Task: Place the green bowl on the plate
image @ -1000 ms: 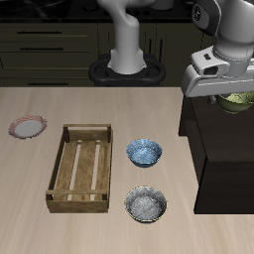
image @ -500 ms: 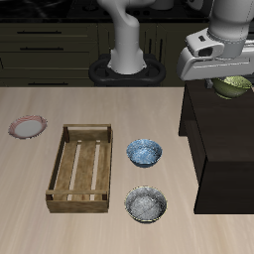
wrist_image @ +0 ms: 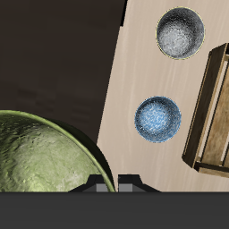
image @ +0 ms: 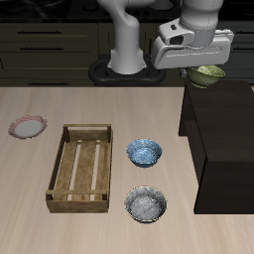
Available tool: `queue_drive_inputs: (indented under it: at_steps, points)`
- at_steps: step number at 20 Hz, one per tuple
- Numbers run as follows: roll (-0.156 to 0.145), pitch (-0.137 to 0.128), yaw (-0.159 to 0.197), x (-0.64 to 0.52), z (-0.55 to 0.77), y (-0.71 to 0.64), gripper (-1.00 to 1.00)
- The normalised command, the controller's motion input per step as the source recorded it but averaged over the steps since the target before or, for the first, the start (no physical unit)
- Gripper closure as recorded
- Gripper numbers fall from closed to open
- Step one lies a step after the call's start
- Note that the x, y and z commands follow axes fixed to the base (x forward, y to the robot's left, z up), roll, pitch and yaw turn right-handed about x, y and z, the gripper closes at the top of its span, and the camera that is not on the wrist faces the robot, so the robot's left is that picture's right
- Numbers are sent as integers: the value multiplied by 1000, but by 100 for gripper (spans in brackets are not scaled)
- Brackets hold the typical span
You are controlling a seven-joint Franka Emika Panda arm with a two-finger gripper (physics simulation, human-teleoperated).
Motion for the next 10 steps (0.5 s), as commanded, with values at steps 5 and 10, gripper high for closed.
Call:
queue_drive_inputs:
  at_steps: [5, 10]
  points:
    - [-4, -17, -18, -252, 98, -513, 100]
    - [-9, -22, -9, -291, 40, -533, 100]
